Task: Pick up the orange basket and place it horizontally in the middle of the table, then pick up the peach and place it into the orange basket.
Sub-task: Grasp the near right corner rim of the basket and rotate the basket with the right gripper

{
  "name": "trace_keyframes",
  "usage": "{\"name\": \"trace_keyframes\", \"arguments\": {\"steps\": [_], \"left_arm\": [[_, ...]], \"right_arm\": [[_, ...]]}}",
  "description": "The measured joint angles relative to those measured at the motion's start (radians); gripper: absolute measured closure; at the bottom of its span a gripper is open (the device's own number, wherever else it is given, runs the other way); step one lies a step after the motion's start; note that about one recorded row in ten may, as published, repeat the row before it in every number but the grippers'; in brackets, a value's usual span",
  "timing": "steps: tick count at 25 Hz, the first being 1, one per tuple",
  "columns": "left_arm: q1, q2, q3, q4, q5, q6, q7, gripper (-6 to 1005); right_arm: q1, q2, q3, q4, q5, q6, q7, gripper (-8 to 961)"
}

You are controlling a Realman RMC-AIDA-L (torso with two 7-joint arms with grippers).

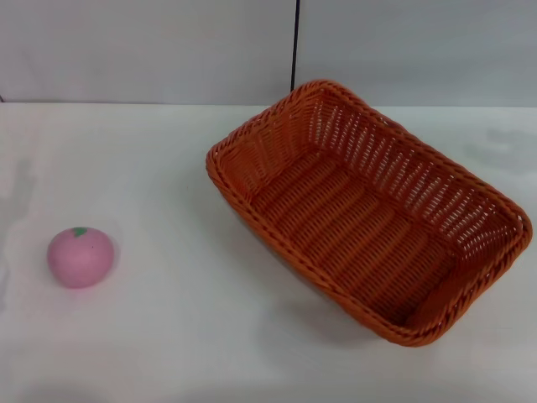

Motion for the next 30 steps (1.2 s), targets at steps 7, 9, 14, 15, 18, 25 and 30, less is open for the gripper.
{"name": "trace_keyframes", "arguments": {"steps": [7,9,14,15,18,25,30], "left_arm": [[0.003,-0.001,0.012,0.0,0.0,0.006,0.0,158],[0.004,-0.001,0.013,0.0,0.0,0.008,0.0,158],[0.009,-0.003,0.013,0.0,0.0,0.02,0.0,157],[0.009,-0.003,0.013,0.0,0.0,0.02,0.0,157],[0.011,-0.003,0.013,0.0,0.0,0.027,0.0,157],[0.011,-0.002,0.013,-0.006,0.0,0.037,0.0,157],[0.009,-0.002,0.013,-0.007,0.0,0.039,0.0,158]], "right_arm": [[0.085,-0.011,-0.104,0.007,-0.175,-0.005,0.019,271],[0.105,-0.011,-0.166,0.006,-0.219,0.002,0.037,216],[0.119,-0.004,-0.232,0.008,-0.249,0.006,0.048,194],[0.12,-0.002,-0.244,0.009,-0.255,0.008,0.049,195],[0.124,0.007,-0.291,0.017,-0.282,0.029,0.058,198],[0.141,0.045,-0.373,0.065,-0.366,0.099,0.072,203],[0.143,0.081,-0.405,0.076,-0.388,0.132,0.07,207]]}}
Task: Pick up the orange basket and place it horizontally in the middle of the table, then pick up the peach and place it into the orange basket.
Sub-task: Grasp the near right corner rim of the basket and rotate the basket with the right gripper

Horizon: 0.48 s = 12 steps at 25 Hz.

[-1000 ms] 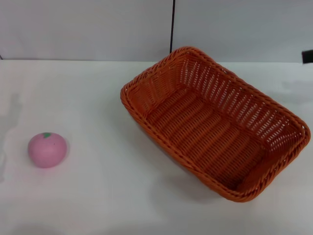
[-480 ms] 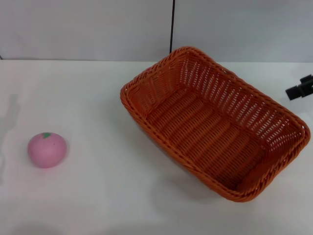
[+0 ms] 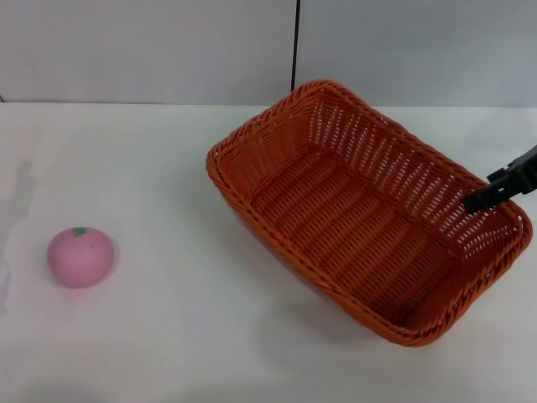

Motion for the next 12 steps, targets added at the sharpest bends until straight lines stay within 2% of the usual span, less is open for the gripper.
{"name": "trace_keyframes", "arguments": {"steps": [11,12], "left_arm": [[0.002,0.0,0.0,0.003,0.0,0.013,0.0,158],[0.002,0.0,0.0,0.003,0.0,0.017,0.0,158]], "right_arm": [[0.005,0.019,-0.071,0.077,-0.002,0.053,-0.006,216],[0.002,0.023,-0.074,0.072,-0.002,0.056,-0.007,260]]}}
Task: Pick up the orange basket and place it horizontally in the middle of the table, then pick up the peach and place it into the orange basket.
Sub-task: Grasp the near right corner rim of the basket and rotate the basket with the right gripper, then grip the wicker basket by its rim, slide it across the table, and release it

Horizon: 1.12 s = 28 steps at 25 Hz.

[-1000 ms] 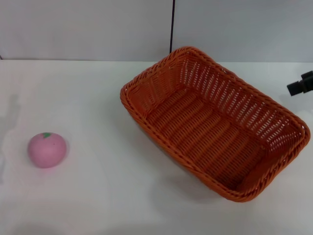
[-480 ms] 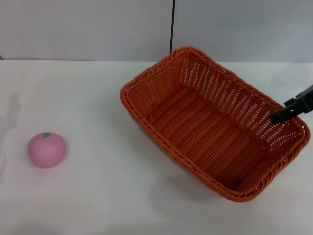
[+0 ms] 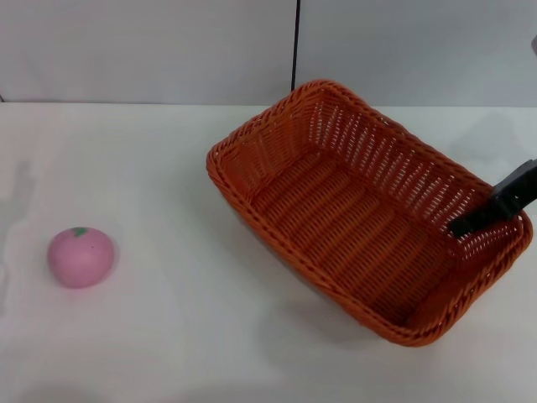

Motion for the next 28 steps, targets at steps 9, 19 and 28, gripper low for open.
{"name": "trace_keyframes", "arguments": {"steps": [9,19,28], "left_arm": [[-0.001,0.0,0.0,-0.001,0.001,0.008,0.0,157],[-0.008,0.0,0.0,-0.005,0.002,0.02,0.0,158],[-0.014,0.0,0.0,-0.009,0.001,0.03,0.0,158]], "right_arm": [[-0.008,0.005,-0.003,-0.013,0.0,-0.002,-0.006,632],[-0.052,0.005,0.041,-0.147,0.058,-0.027,-0.011,840],[-0.093,-0.05,0.092,-0.194,0.293,-0.087,-0.096,837]]}}
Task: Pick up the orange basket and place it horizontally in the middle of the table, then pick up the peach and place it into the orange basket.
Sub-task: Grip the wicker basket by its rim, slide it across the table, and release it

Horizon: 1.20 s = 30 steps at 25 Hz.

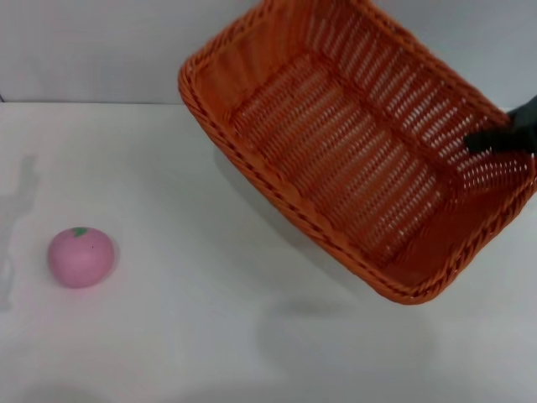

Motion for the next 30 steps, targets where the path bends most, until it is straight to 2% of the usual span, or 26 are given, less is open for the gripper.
{"name": "trace_keyframes", "arguments": {"steps": [5,10,14,18,19,24,30], "left_arm": [[-0.006,0.001,0.0,0.0,0.0,0.0,-0.003,158],[-0.009,0.001,0.0,0.0,0.0,0.0,-0.011,157],[-0.009,0.0,0.022,-0.002,0.0,-0.008,-0.012,157],[-0.009,0.002,0.045,-0.002,0.0,-0.016,-0.012,157],[-0.009,0.001,0.048,-0.002,0.0,-0.017,-0.012,157],[-0.002,-0.001,0.06,-0.003,0.005,-0.021,-0.012,158],[0.011,-0.001,0.063,-0.003,0.011,-0.028,-0.012,158]], "right_arm": [[0.03,-0.03,0.037,-0.002,0.041,-0.077,-0.151,835],[0.089,-0.039,-0.008,0.004,-0.007,-0.152,-0.262,833],[0.13,-0.029,-0.142,0.012,-0.054,-0.157,-0.287,832],[0.177,-0.004,-0.238,0.038,-0.106,-0.159,-0.318,830],[0.202,0.005,-0.242,0.064,-0.126,-0.155,-0.339,830],[0.245,0.01,-0.238,0.129,-0.136,-0.114,-0.374,828],[0.253,0.011,-0.237,0.168,-0.133,-0.044,-0.387,825]]}}
